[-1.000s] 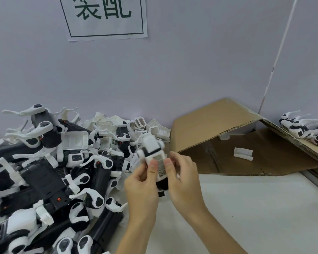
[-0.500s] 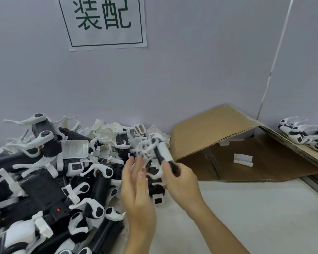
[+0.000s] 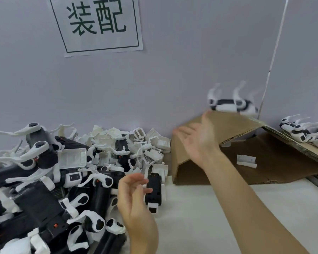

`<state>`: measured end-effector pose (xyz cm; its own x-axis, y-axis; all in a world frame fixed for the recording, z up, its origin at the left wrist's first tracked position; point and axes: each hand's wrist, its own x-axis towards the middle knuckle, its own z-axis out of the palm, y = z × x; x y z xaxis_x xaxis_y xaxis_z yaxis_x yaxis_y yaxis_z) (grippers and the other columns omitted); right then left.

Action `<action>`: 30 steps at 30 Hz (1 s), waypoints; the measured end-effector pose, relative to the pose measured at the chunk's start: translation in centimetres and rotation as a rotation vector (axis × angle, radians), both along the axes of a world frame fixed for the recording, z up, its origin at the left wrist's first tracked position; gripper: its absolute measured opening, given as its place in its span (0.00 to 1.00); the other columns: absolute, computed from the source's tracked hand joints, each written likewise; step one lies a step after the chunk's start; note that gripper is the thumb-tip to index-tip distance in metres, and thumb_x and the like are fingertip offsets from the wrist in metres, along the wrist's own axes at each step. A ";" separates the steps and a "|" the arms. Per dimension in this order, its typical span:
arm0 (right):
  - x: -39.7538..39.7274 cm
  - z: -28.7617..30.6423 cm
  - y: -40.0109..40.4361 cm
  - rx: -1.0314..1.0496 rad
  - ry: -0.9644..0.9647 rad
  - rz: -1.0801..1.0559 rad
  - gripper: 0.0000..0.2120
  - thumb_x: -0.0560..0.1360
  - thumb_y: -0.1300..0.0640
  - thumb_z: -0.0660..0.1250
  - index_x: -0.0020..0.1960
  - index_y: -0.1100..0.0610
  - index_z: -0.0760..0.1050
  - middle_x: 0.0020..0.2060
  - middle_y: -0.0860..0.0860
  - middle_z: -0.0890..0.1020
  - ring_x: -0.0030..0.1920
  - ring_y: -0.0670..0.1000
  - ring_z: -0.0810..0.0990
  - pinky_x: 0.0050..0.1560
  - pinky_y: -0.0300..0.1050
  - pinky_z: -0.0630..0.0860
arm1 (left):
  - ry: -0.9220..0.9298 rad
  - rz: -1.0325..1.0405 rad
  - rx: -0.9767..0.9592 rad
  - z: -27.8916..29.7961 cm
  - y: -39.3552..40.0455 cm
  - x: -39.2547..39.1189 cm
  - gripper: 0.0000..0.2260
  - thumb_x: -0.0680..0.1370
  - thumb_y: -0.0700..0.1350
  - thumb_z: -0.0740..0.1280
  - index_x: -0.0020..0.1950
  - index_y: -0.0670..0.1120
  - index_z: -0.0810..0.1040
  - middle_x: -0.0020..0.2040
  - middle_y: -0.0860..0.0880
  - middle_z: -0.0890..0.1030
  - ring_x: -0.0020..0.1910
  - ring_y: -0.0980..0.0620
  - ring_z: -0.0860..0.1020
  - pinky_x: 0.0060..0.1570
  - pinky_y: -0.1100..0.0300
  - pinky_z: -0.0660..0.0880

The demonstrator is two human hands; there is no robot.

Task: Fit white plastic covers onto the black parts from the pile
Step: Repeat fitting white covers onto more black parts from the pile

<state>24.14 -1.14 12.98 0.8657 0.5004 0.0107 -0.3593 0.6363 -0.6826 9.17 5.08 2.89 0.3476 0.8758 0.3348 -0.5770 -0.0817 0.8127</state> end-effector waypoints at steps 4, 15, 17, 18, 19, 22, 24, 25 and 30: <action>-1.9 -5.2 0.9 -0.261 -0.098 -0.045 0.17 0.84 0.56 0.59 0.65 0.70 0.72 0.52 0.62 0.84 0.50 0.58 0.85 0.43 0.43 0.80 | 0.024 -0.033 0.002 -0.1 0.2 0.2 0.11 0.69 0.38 0.58 0.44 0.43 0.79 0.39 0.48 0.81 0.40 0.49 0.78 0.40 0.55 0.74; -3.6 -10.3 0.7 -0.565 -0.228 -0.081 0.13 0.81 0.65 0.57 0.50 0.59 0.81 0.36 0.55 0.85 0.37 0.51 0.85 0.36 0.40 0.79 | 0.166 -0.041 0.035 0.4 0.0 0.1 0.14 0.77 0.25 0.56 0.43 0.38 0.77 0.37 0.50 0.80 0.37 0.54 0.78 0.41 0.55 0.73; -4.2 -11.3 0.6 -0.642 -0.315 -0.091 0.14 0.81 0.66 0.58 0.49 0.58 0.81 0.35 0.53 0.85 0.35 0.50 0.84 0.35 0.39 0.78 | 0.194 -0.035 0.055 0.4 -0.1 0.1 0.13 0.77 0.25 0.56 0.43 0.38 0.77 0.36 0.50 0.80 0.36 0.53 0.77 0.41 0.55 0.74; -4.4 -11.9 0.6 -0.666 -0.349 -0.091 0.14 0.81 0.66 0.58 0.48 0.58 0.82 0.34 0.52 0.85 0.35 0.49 0.84 0.34 0.39 0.78 | 0.207 -0.031 0.069 0.4 -0.1 0.1 0.13 0.77 0.25 0.56 0.43 0.38 0.77 0.35 0.50 0.79 0.36 0.53 0.77 0.40 0.56 0.74; -4.6 -12.3 0.6 -0.683 -0.373 -0.092 0.14 0.81 0.66 0.58 0.48 0.58 0.82 0.33 0.51 0.84 0.35 0.49 0.84 0.34 0.38 0.78 | 0.217 -0.029 0.083 0.4 -0.2 0.1 0.13 0.77 0.25 0.56 0.42 0.38 0.76 0.34 0.49 0.79 0.35 0.53 0.77 0.39 0.58 0.75; -4.7 -13.2 0.6 -0.735 -0.427 -0.100 0.14 0.80 0.67 0.60 0.47 0.56 0.83 0.32 0.51 0.83 0.34 0.48 0.83 0.35 0.38 0.78 | 0.228 -0.024 0.117 0.4 -0.3 0.0 0.15 0.76 0.24 0.55 0.40 0.38 0.76 0.33 0.49 0.79 0.34 0.54 0.76 0.36 0.64 0.75; -4.7 -13.3 0.7 -0.762 -0.476 -0.117 0.14 0.80 0.67 0.61 0.46 0.55 0.82 0.33 0.51 0.83 0.34 0.47 0.83 0.35 0.38 0.77 | 0.229 -0.025 0.131 0.4 -0.3 0.0 0.16 0.75 0.23 0.55 0.40 0.39 0.76 0.33 0.50 0.79 0.33 0.55 0.76 0.35 0.65 0.75; -4.7 -13.3 0.8 -0.774 -0.508 -0.136 0.14 0.80 0.66 0.61 0.46 0.54 0.82 0.33 0.50 0.84 0.34 0.47 0.83 0.35 0.37 0.77 | 0.229 -0.027 0.135 0.4 -0.3 0.0 0.16 0.75 0.23 0.55 0.39 0.39 0.76 0.33 0.50 0.79 0.32 0.56 0.76 0.35 0.65 0.75; -4.8 -11.8 2.2 -0.869 -0.847 -0.372 0.10 0.78 0.64 0.63 0.46 0.50 0.78 0.34 0.46 0.80 0.35 0.43 0.79 0.37 0.31 0.73 | 0.235 -0.034 0.127 0.5 -0.4 0.0 0.17 0.75 0.23 0.56 0.39 0.42 0.77 0.33 0.49 0.80 0.33 0.55 0.76 0.36 0.64 0.75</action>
<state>19.34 1.04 1.20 0.8379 0.3494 0.4194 0.4961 -0.1670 -0.8520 9.17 4.68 3.35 0.4573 0.8186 0.3475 -0.3776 -0.1751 0.9093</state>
